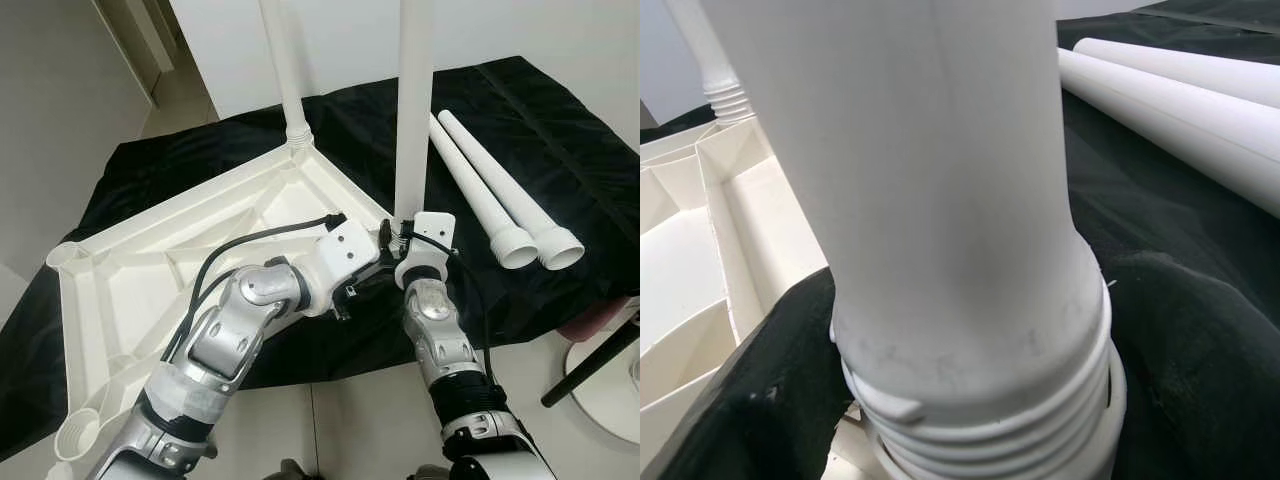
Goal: Building children table
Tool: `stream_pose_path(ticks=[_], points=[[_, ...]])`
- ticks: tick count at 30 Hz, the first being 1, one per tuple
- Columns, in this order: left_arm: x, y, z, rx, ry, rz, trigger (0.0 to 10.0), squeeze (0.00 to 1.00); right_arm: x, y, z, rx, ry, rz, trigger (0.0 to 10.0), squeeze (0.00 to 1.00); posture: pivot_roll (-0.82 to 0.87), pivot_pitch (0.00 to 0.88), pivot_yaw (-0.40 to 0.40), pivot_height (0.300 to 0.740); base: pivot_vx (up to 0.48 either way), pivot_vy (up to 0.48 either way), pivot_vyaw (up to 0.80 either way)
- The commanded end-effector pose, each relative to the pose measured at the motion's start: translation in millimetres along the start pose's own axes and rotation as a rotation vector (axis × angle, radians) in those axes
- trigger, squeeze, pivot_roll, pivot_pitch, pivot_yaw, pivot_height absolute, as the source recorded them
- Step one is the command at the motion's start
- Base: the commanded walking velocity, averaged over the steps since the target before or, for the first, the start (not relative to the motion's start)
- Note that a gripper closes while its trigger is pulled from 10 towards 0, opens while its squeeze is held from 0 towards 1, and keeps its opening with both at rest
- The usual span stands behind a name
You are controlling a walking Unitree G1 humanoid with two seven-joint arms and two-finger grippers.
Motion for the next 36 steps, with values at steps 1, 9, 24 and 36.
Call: stream_pose_path(ticks=[1, 9, 24, 36], points=[[-4.2, 0.9, -2.7, -0.006, 0.001, -0.018, 10.0, 0.0, -6.0, 0.5, -2.2, -0.008, 0.005, -0.028, 10.0, 0.0, -0.21, 0.0, 0.244, 0.74, 0.0, 0.0, 0.0], [-3.0, -0.4, -3.6, -0.013, -0.003, -0.015, 10.0, 0.0, -6.0, 0.0, -3.1, -0.012, 0.003, -0.022, 10.0, 0.0, -0.21, 0.0, 0.252, 0.74, 0.0, 0.0, 0.0], [-2.1, -1.1, -4.4, -0.014, -0.002, -0.013, 10.0, 0.0, -5.2, -0.7, -3.1, -0.012, 0.005, -0.017, 10.0, 0.0, -0.2, 0.001, 0.242, 0.74, 0.0, 0.0, 0.0], [-0.4, -3.0, -4.6, -0.016, 0.002, -0.009, 10.0, 0.0, -3.1, -1.3, -3.3, -0.018, 0.007, -0.012, 10.0, 0.0, -0.2, 0.017, 0.234, 0.74, 0.0, 0.0, 0.0]])
Point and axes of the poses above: a point about 5 cm out from each wrist's last joint towards the gripper, its own y axis pointing back from the gripper into the wrist, its own x axis along the axis of the wrist's last joint, z = x × y, the point moved 1 cm from there along -y, pointing out of the wrist towards the gripper, and after that the axes turned 4 degrees about -y, right-handed, at the moved point
